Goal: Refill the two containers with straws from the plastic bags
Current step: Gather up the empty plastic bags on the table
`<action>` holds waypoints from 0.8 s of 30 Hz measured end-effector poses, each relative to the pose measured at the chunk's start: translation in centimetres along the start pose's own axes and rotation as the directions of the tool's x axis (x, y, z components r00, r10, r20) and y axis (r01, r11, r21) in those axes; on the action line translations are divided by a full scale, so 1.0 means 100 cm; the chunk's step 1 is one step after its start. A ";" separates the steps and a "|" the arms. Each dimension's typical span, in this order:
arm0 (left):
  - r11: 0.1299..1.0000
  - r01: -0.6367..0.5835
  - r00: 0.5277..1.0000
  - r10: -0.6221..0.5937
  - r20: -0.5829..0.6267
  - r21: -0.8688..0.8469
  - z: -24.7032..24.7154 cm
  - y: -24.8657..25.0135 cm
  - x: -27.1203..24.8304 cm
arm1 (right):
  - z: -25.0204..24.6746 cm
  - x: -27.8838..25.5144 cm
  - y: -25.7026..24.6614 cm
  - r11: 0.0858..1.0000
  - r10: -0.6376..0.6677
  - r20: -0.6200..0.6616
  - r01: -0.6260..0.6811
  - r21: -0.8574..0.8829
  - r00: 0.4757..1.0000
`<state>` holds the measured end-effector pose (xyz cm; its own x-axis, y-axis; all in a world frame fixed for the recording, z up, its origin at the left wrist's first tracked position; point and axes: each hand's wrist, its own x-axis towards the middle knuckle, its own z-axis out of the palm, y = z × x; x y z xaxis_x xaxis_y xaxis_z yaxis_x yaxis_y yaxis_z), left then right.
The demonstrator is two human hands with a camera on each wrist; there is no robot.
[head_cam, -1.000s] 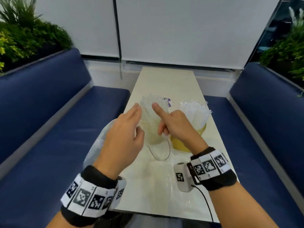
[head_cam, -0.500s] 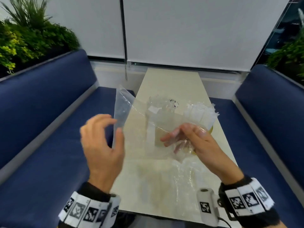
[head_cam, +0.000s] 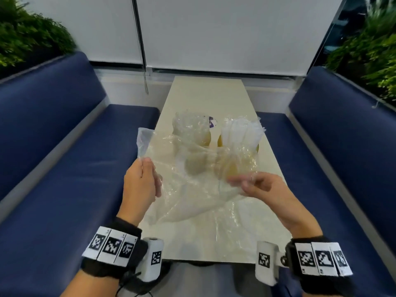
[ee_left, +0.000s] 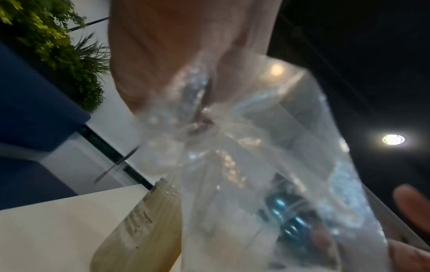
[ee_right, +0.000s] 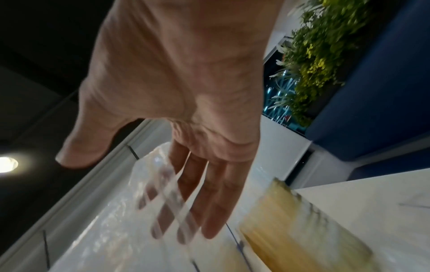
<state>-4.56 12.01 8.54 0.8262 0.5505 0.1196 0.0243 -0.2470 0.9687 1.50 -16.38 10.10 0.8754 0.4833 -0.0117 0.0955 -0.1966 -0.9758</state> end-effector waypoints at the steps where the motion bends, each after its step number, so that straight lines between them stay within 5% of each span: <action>1: 1.000 0.002 1.000 -0.001 0.010 -0.028 0.003 0.001 -0.001 | 0.004 -0.002 0.006 0.999 0.027 -0.008 -0.028 -0.038 1.000; 5: 0.992 -0.098 0.995 0.097 0.014 0.082 0.013 -0.005 0.001 | 0.015 -0.004 0.015 0.999 -0.029 -0.259 0.022 -0.028 0.966; 8: 0.959 -0.211 0.977 0.211 0.020 0.189 0.019 -0.014 0.003 | 0.000 -0.010 0.017 0.965 -0.229 -0.508 0.126 -0.229 0.830; 11: 0.963 -0.254 0.961 0.240 0.136 0.094 0.032 -0.012 -0.010 | -0.021 -0.026 0.017 0.934 -0.330 -0.590 0.166 -0.316 0.737; 15: 0.981 -0.195 0.935 0.186 0.301 -0.001 0.063 -0.021 -0.025 | -0.056 -0.053 0.031 0.911 -0.225 -0.687 -0.100 -0.399 0.691; 18: 0.999 -0.034 0.889 0.012 0.457 0.040 0.094 -0.051 -0.025 | -0.074 -0.058 0.054 0.813 -0.118 -0.784 -0.394 -0.429 0.609; 20: 0.981 -0.007 0.847 -0.096 0.523 0.193 0.111 -0.076 -0.023 | -0.077 -0.051 0.076 0.739 -0.137 -0.744 -0.432 -0.516 0.654; 22: 0.932 -0.034 0.841 -0.169 0.514 0.362 0.124 -0.094 -0.024 | -0.072 -0.035 0.101 0.658 -0.194 -0.587 -0.339 -0.672 0.786; 24: 0.880 -0.012 0.878 -0.218 0.426 0.475 0.131 -0.105 -0.026 | -0.060 -0.016 0.133 0.543 -0.078 -0.370 -0.272 -0.794 0.926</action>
<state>0.40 2.71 -4.82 0.9600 0.1976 -0.1986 0.2788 -0.6030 0.7474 4.19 -24.92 -1.58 0.9783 0.1468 0.1460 0.1902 -0.9160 -0.3532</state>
